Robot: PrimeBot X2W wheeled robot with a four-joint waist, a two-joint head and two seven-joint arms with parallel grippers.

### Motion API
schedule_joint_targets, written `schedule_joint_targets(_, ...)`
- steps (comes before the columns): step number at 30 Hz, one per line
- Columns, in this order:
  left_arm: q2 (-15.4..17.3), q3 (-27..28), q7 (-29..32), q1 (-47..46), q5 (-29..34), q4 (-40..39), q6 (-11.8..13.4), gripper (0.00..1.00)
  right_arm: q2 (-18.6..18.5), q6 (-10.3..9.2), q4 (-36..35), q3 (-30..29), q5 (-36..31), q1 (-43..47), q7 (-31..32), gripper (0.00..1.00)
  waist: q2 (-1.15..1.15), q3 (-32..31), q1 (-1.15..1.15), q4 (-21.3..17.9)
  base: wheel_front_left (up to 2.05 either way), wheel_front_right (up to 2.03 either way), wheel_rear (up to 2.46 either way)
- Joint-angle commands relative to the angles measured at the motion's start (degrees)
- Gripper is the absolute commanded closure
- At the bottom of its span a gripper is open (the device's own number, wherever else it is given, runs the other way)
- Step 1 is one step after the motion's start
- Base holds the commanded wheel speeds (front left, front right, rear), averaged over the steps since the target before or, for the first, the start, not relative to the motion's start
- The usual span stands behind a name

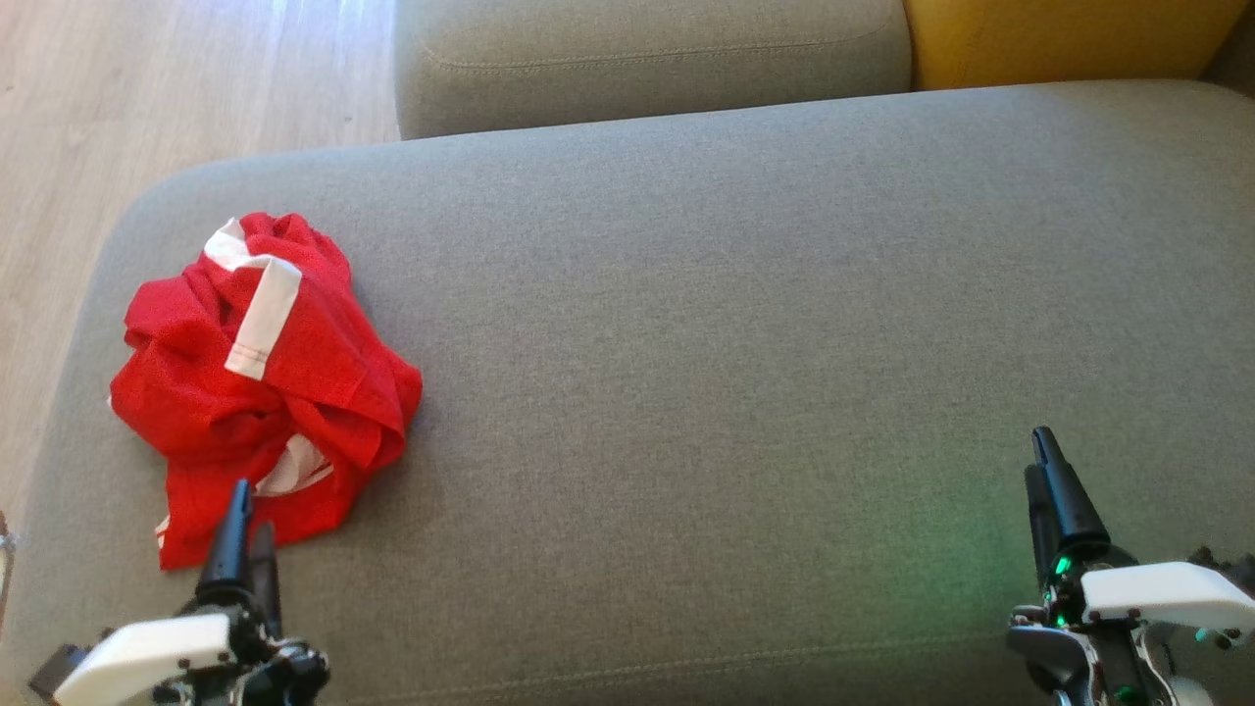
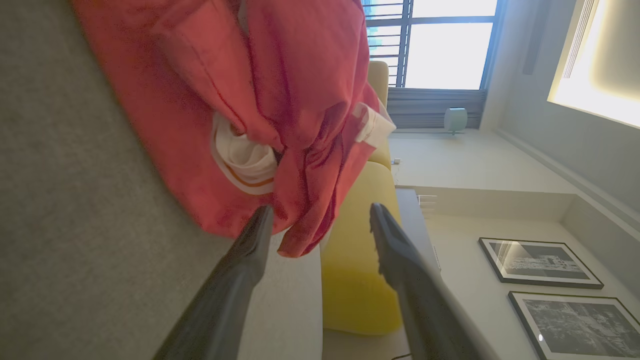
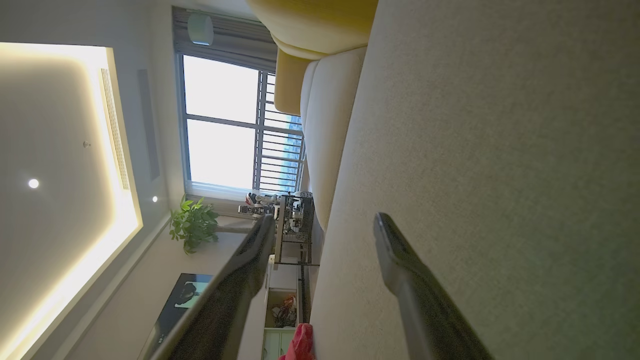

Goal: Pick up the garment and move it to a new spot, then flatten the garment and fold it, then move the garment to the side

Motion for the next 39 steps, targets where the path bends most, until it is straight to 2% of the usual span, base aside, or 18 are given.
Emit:
schedule_joint_targets(1, 0.6, 1.33, -0.65, -3.21, 1.21, -2.56, -0.19, 0.0, -0.39, 0.0, -2.48, 0.12, -1.65, -3.47, -0.77, 0.0, 0.0, -0.02, 0.0, 0.01, 0.0, 0.0, 0.0)
schedule_joint_targets(12, 0.69, 4.02, -2.48, -5.03, 7.37, -5.69, -0.15, 0.0, -0.44, 0.0, -6.44, -0.02, -12.71, -5.3, -2.63, 0.0, 0.0, 0.12, 0.0, 0.11, 0.0, 0.0, 0.0)
schedule_joint_targets(20, 0.76, 4.21, -3.83, -6.09, 14.05, -9.44, 1.41, 0.0, -0.48, 0.0, -9.28, 1.16, -21.42, -6.31, -3.99, 0.0, 0.0, 0.17, 0.0, 0.17, 0.0, 0.0, 0.0)
schedule_joint_targets(29, 0.83, 3.28, -5.17, -6.61, 21.26, -13.79, 3.57, 0.0, -0.51, 0.0, -12.19, 2.72, -30.65, -7.1, -5.35, 0.0, 0.0, 0.24, 0.0, 0.18, 0.0, 0.0, 0.0)
schedule_joint_targets(39, 0.92, -1.19, -6.84, -6.03, 34.45, -17.59, 5.38, 0.0, -0.56, 0.0, -14.67, 5.14, -42.01, -7.71, -7.04, 0.0, 0.0, 0.33, 0.0, 0.3, 0.0, 0.0, 0.0)
